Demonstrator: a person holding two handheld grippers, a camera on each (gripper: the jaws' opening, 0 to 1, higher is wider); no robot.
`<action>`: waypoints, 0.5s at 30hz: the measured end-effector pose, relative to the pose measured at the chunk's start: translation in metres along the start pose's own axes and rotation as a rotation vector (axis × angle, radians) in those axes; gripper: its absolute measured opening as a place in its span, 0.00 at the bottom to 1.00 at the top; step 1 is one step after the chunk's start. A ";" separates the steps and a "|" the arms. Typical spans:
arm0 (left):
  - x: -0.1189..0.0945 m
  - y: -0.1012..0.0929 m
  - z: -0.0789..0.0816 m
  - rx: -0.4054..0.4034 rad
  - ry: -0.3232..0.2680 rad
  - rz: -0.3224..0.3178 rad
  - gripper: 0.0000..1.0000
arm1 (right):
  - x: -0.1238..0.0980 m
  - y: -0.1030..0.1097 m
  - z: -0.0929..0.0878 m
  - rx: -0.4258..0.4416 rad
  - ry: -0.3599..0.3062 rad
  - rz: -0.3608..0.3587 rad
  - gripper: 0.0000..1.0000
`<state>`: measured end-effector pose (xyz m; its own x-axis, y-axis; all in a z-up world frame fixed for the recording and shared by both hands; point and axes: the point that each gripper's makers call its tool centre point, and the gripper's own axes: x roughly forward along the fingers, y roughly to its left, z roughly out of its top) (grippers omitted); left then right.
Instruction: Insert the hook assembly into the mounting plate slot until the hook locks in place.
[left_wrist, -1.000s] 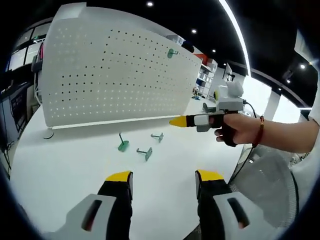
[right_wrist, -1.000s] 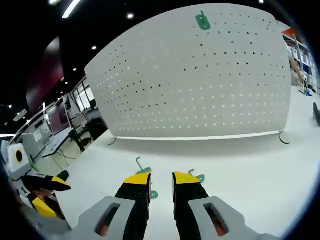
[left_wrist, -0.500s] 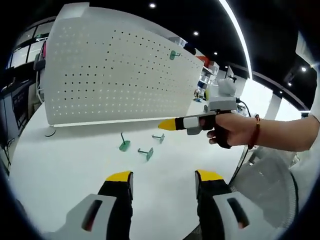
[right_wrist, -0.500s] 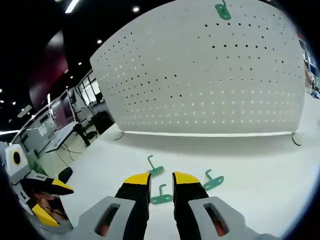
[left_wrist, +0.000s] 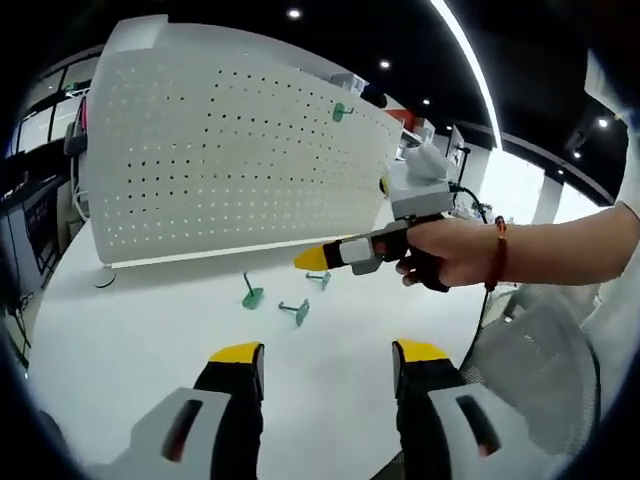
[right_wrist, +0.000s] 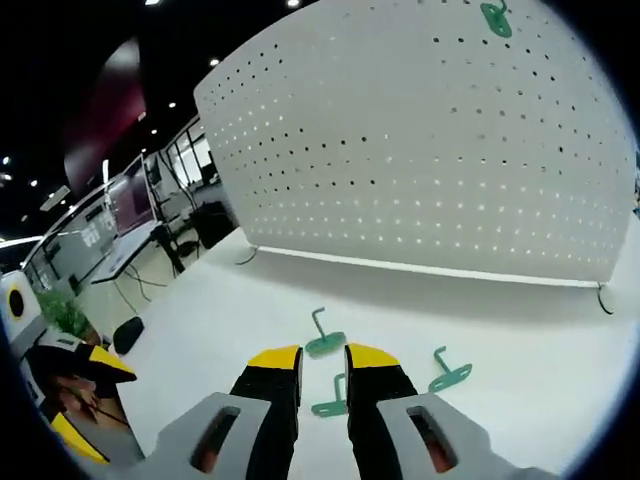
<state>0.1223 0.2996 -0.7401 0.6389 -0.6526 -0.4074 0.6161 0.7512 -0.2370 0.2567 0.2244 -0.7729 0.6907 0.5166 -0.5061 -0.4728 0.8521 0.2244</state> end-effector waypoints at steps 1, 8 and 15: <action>0.000 0.001 0.001 -0.003 -0.005 0.004 0.54 | 0.002 0.001 0.000 -0.003 0.003 0.003 0.16; -0.006 0.001 0.019 0.006 -0.080 -0.014 0.62 | 0.014 0.008 0.001 -0.023 0.028 0.018 0.16; -0.012 0.002 0.024 0.076 -0.088 -0.017 0.69 | 0.025 0.010 0.006 -0.044 0.048 0.019 0.17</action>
<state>0.1268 0.3061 -0.7146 0.6638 -0.6742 -0.3237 0.6584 0.7321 -0.1746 0.2726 0.2463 -0.7787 0.6550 0.5271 -0.5414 -0.5101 0.8371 0.1979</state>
